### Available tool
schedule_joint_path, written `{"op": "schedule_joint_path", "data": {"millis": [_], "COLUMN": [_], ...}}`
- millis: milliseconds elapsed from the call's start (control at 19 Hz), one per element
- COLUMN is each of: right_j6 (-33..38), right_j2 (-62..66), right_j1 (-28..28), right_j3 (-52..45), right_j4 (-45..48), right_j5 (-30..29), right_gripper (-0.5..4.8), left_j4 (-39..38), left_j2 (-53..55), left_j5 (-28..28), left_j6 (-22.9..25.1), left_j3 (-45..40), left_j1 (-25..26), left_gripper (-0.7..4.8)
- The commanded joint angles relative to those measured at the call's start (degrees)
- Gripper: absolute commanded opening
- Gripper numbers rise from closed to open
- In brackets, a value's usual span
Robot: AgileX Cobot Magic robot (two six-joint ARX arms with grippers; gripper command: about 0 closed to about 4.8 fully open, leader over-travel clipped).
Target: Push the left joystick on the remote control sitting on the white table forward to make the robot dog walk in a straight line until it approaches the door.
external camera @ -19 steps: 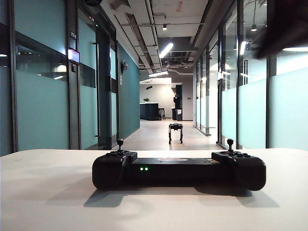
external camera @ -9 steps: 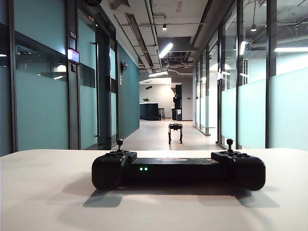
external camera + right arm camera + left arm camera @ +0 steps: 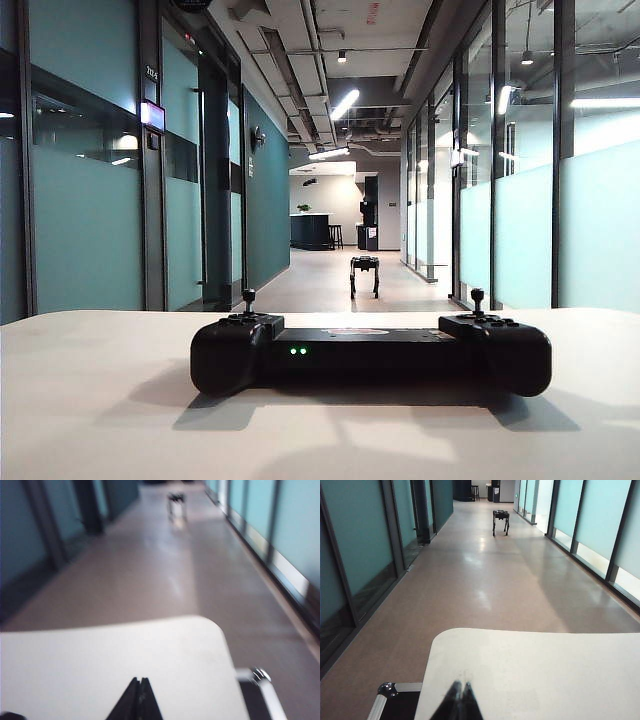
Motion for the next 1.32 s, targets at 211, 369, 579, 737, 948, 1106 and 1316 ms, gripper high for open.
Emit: {"op": "schedule_joint_path", "data": {"millis": [211,369,579,737,948,1106,1316], "right_j6": [-0.1,-0.1,-0.1,-0.1,-0.1,-0.1,-0.1], "right_j2": [-1.9,-1.9,-1.9,-1.9,-1.9,-1.9,-1.9], "right_j1": [0.0,-1.1,-2.6,-2.6,-2.6,-2.6,-2.6], "right_j3": [-3.3,-3.3,-3.3,-3.3,-3.3,-3.3,-3.3], "right_j4": [8.2,8.1,5.9,5.8,5.7,5.6,5.6], "right_j5": [-1.4,-1.4,-1.4,-1.4,-1.4,-1.4,-1.4], "right_gripper": [-0.05,-0.05,-0.04,-0.05,-0.05,-0.05,-0.05], "left_j4": [0.5,0.5,0.5,0.5,0.5,0.5,0.5], "left_j2": [0.0,0.0,0.0,0.0,0.0,0.0,0.0], "left_j5": [0.0,0.1,0.0,0.0,0.0,0.0,0.0], "left_j6": [0.2,0.2,0.2,0.2,0.2,0.2,0.2], "left_j3": [0.2,0.2,0.2,0.2,0.2,0.2,0.2], "left_j1": [0.0,0.0,0.0,0.0,0.0,0.0,0.0], "left_gripper": [-0.05,-0.05,-0.05,-0.05,-0.05,-0.05,-0.05]}}
